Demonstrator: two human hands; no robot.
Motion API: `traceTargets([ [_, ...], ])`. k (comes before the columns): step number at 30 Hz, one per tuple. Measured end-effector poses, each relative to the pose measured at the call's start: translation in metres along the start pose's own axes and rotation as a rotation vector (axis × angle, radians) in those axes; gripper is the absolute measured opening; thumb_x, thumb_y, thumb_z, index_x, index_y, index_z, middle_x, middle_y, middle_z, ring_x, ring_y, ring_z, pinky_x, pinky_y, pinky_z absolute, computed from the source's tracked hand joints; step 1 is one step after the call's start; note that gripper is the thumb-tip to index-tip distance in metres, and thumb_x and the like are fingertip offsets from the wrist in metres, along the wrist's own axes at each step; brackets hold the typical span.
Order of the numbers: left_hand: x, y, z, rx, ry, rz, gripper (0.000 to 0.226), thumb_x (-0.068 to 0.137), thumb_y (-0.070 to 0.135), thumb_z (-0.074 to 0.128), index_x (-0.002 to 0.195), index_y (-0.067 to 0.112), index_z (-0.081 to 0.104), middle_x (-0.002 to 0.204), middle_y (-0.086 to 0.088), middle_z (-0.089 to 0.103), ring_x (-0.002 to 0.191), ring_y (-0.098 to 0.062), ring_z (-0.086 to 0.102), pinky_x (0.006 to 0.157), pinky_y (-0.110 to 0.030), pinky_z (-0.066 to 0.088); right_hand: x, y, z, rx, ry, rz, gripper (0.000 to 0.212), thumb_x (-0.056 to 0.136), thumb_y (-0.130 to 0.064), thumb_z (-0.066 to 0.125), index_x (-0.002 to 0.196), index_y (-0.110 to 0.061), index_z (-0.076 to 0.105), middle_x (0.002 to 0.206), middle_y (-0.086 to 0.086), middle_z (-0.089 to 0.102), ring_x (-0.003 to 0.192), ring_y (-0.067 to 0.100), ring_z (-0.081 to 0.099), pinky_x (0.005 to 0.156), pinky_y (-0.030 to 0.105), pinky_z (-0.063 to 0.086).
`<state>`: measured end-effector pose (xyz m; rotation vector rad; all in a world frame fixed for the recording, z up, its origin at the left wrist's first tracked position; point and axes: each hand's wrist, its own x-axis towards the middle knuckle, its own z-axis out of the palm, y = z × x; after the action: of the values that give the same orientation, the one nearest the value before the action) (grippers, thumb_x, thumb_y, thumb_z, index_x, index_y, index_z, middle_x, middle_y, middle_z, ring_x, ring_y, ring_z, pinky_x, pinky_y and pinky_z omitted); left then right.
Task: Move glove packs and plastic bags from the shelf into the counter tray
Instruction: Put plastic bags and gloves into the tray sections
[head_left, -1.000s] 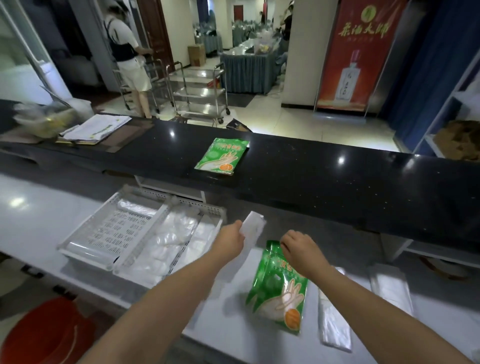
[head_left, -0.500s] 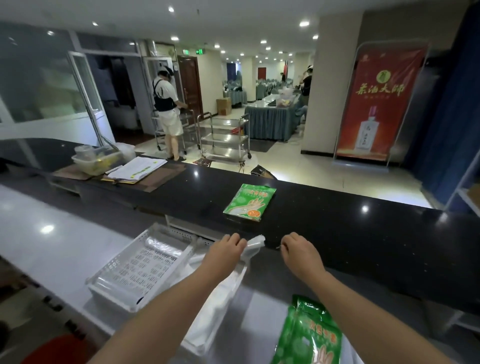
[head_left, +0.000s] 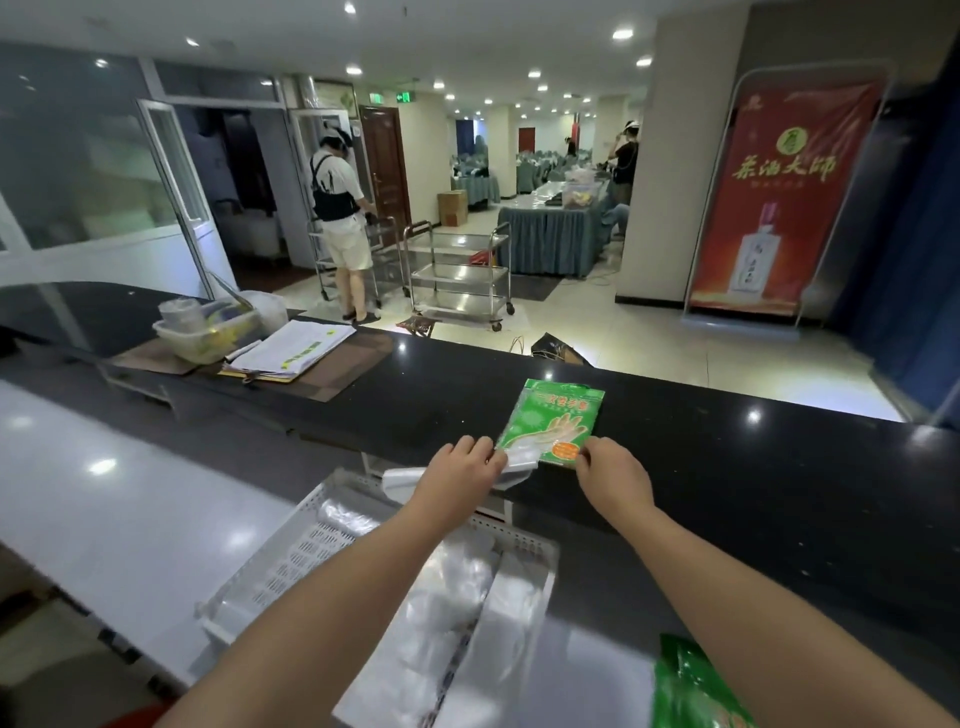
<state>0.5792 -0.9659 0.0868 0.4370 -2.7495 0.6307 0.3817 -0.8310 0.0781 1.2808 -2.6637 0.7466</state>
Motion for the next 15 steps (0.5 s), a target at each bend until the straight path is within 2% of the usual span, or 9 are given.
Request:
traceTargets([
  [2,0.006,-0.027,0.010,-0.016,0.027,0.028,0.029,0.070,0.004,0.048,0.093,0.012,0.063,0.081,-0.006,0.055,0.067,-0.026,0.053,0.049,-0.033,0.039,0.022,-0.013,0.011,-0.010,0.000,0.069,0.017,0.097,-0.027,0.050,0.085,-0.020,0.059,0.083,-0.003,0.057,0.073,0.018,0.055,0.056,0.031,0.042],
  [4,0.010,-0.053,0.019,-0.016,0.027,0.069,0.034,0.073,0.006,0.040,0.097,0.012,0.063,0.083,-0.006,0.056,0.068,-0.026,0.053,0.051,-0.034,0.042,0.043,-0.025,0.021,-0.017,0.006,0.138,0.019,0.097,-0.025,0.050,0.082,-0.019,0.060,0.082,-0.001,0.060,0.072,0.019,0.056,0.056,0.032,0.045],
  [6,0.014,-0.075,0.029,-0.022,0.036,0.104,0.030,0.071,0.005,0.054,0.099,0.012,0.063,0.085,-0.006,0.057,0.069,-0.026,0.053,0.052,-0.034,0.041,0.060,-0.033,0.031,-0.064,0.003,0.185,0.022,0.098,-0.023,0.047,0.084,-0.017,0.064,0.082,0.002,0.063,0.072,0.022,0.057,0.059,0.034,0.050],
  [8,0.016,-0.093,0.043,-0.065,0.020,0.126,0.035,0.068,0.004,0.067,0.101,0.011,0.061,0.089,-0.007,0.057,0.072,-0.027,0.053,0.054,-0.035,0.042,0.070,-0.038,0.042,-0.112,-0.005,0.223,0.024,0.099,-0.024,0.046,0.089,-0.017,0.067,0.084,0.004,0.065,0.072,0.023,0.057,0.058,0.033,0.048],
  [10,0.014,-0.107,0.054,-0.104,-0.003,0.149,0.039,0.070,0.005,0.070,0.108,0.011,0.059,0.097,-0.009,0.058,0.077,-0.028,0.054,0.058,-0.037,0.046,0.071,-0.042,0.050,-0.151,-0.010,0.256,0.025,0.100,-0.026,0.046,0.094,-0.016,0.068,0.085,0.005,0.065,0.071,0.023,0.056,0.055,0.031,0.044],
  [12,0.011,-0.116,0.061,-0.132,-0.001,0.169,0.041,0.072,0.005,0.070,0.111,0.010,0.057,0.100,-0.010,0.058,0.080,-0.029,0.055,0.061,-0.038,0.047,0.067,-0.048,0.055,-0.156,0.021,0.259,0.024,0.101,-0.027,0.047,0.095,-0.015,0.067,0.083,0.005,0.065,0.070,0.023,0.057,0.055,0.032,0.047],
  [15,0.003,-0.124,0.066,-0.149,-0.006,0.186,0.042,0.070,0.004,0.071,0.109,0.012,0.057,0.097,-0.008,0.058,0.077,-0.027,0.053,0.059,-0.036,0.043,0.054,-0.065,0.060,-0.040,0.045,0.197,0.019,0.098,-0.030,0.053,0.089,-0.017,0.065,0.083,0.003,0.065,0.070,0.019,0.058,0.058,0.035,0.050],
])
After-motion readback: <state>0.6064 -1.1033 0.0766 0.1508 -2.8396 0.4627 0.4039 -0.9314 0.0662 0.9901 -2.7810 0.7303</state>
